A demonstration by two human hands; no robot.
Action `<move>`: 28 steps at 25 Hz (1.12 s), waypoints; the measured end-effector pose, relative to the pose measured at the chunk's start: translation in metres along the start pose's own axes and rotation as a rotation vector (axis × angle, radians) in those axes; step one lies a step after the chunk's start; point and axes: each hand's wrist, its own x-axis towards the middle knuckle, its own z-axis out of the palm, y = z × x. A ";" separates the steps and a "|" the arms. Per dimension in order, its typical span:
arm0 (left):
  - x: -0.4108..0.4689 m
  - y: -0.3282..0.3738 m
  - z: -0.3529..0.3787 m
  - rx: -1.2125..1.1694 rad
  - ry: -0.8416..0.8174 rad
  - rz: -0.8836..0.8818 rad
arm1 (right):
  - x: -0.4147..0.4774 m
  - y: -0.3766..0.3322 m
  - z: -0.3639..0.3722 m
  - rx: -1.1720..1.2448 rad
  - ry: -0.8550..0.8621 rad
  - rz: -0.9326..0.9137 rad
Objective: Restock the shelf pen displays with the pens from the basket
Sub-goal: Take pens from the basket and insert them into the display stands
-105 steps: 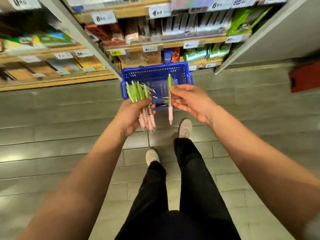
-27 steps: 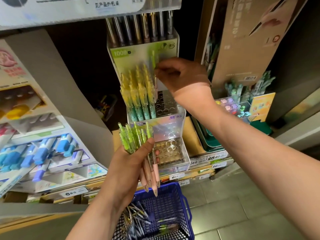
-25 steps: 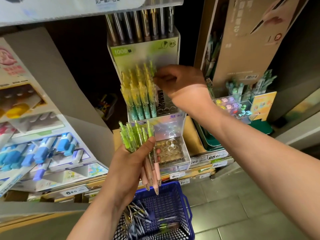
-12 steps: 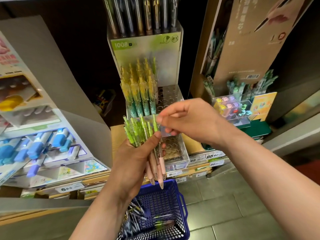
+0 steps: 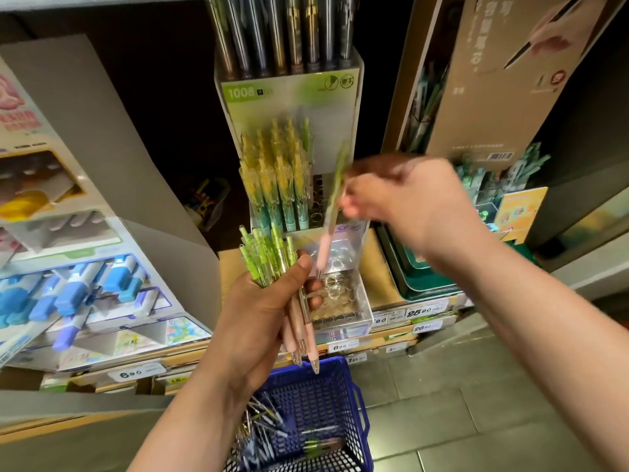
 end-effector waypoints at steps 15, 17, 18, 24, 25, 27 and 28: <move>-0.006 -0.004 -0.004 -0.001 -0.045 0.017 | 0.052 -0.003 0.015 -0.537 0.150 -0.368; -0.007 -0.003 -0.004 0.011 -0.043 0.023 | 0.050 -0.002 0.016 -0.563 0.149 -0.364; -0.007 -0.002 -0.004 0.021 -0.039 0.024 | 0.050 -0.003 0.016 -0.556 0.147 -0.355; -0.006 0.000 0.001 -0.014 -0.015 0.061 | 0.021 -0.003 0.009 -0.450 -0.184 -0.022; -0.006 0.001 0.001 -0.021 -0.016 0.069 | 0.009 0.001 0.009 -0.322 -0.287 0.053; -0.005 0.002 0.001 -0.032 0.004 0.081 | -0.008 0.012 0.012 -0.188 -0.428 0.122; -0.005 0.003 0.001 -0.036 0.026 0.087 | -0.013 0.018 0.015 -0.132 -0.457 0.147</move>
